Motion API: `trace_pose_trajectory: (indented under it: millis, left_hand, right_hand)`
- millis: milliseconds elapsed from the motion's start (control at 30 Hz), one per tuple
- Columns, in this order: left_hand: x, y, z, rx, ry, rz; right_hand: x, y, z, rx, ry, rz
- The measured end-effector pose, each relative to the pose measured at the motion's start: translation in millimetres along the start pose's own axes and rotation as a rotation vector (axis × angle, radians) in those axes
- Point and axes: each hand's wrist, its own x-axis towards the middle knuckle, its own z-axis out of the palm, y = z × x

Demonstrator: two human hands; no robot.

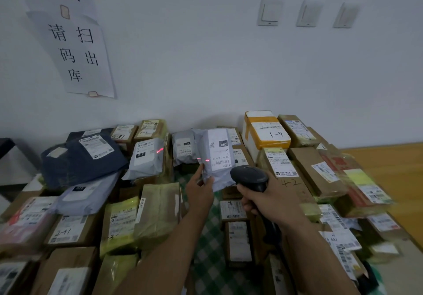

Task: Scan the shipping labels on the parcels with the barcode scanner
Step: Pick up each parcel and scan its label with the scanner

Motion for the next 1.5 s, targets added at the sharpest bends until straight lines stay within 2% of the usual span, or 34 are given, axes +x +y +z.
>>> trace_pose_trajectory:
  millis: [333, 567, 833, 933, 1033, 1133, 1267, 1433, 1500]
  left_hand:
    - [5.4, -4.2, -1.0, -0.046, 0.017, -0.050]
    - [-2.0, -1.2, -3.5, -0.039, 0.017, -0.067]
    - [-73.3, -60.4, -25.6, 0.193, -0.113, -0.229]
    - [-73.2, -90.3, -21.0, 0.256, -0.186, -0.327]
    - [-64.2, -105.8, -6.7, 0.325, -0.176, -0.397]
    - [-52.1, -110.4, 7.7, 0.375, -0.141, -0.408]
    - [-41.7, -119.3, 16.6, 0.454, -0.181, -0.410]
    - [-28.5, -129.8, 11.3, 0.670, -0.326, -0.441]
    - [-21.3, -124.6, 10.4, 0.830, -0.398, -0.443]
  right_hand:
    - [-0.2, -3.4, -6.6, -0.031, -0.081, 0.025]
    - [0.4, -0.6, -11.4, 0.004, -0.047, 0.013]
    - [0.1, 33.7, -32.5, -0.038, 0.101, 0.091]
    - [-3.0, 42.5, -27.6, -0.049, 0.076, 0.100]
    - [-3.9, 46.7, -26.7, -0.055, 0.043, 0.104]
    - [0.5, 50.9, -27.9, -0.074, 0.045, 0.106]
    - [5.0, 55.1, -27.3, -0.055, 0.048, 0.113]
    - [13.7, 53.7, -16.7, -0.039, 0.011, 0.133]
    - [18.4, 48.0, -8.3, -0.007, -0.032, 0.108]
